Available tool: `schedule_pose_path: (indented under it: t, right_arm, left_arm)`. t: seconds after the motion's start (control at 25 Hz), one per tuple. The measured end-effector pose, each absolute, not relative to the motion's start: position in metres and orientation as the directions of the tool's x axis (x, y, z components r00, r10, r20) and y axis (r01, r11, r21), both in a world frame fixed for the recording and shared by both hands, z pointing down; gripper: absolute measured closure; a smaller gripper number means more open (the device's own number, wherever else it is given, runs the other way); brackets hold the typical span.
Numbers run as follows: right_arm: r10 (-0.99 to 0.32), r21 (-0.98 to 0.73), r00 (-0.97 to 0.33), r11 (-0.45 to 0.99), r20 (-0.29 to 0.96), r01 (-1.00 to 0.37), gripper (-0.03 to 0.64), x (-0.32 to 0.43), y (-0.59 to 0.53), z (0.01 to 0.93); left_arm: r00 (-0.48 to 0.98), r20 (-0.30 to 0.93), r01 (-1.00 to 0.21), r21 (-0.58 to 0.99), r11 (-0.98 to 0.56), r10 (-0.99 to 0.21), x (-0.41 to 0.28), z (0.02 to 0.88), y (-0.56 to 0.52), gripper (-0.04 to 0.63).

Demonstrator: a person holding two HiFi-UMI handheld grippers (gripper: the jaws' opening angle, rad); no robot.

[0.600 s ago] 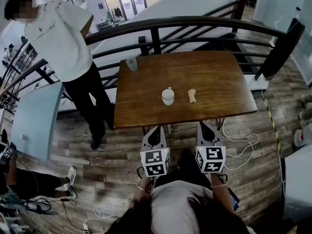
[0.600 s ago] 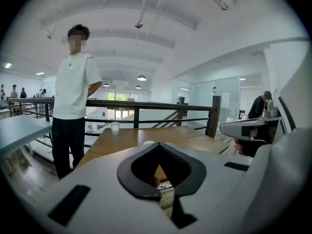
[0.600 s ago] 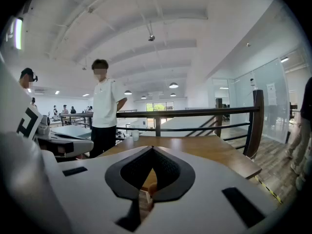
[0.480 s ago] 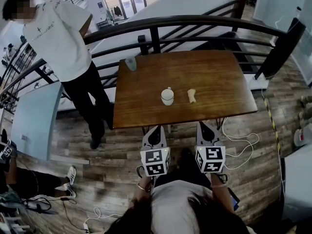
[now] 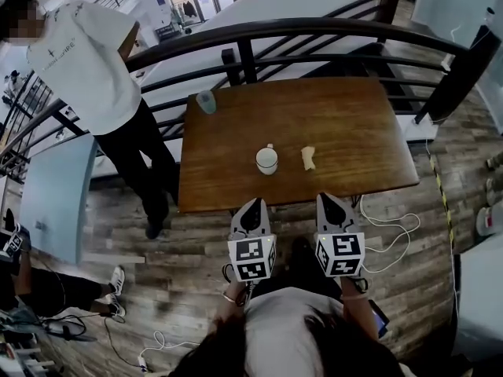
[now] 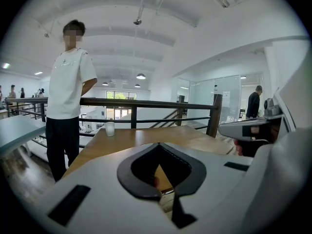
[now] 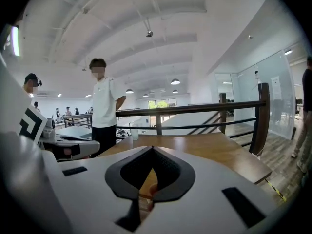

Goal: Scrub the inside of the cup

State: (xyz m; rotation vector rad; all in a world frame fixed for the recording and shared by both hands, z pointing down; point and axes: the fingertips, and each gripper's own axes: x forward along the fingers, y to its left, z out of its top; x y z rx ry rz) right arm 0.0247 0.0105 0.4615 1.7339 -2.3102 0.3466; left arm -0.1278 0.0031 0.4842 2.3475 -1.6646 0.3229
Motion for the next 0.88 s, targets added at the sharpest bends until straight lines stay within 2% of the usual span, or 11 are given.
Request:
schedule_pose_path:
  t: [0.76, 0.88]
  right_arm:
    - [-0.788, -0.084, -0.418, 0.429, 0.452, -0.9, 0.577, 0.054, -0.099, 0.506]
    - [-0.767, -0.09, -0.44, 0.454, 0.467, -0.886, 0.577, 0.055, -0.109, 0.514]
  left_arm:
    - [0.192, 0.388, -0.981, 0.079, -0.175, -0.902, -0.097, 0.526, -0.086, 0.588]
    - [0.172, 0.401, -0.985, 0.075, -0.155, -0.9, -0.095, 0.533, -0.09, 0.567]
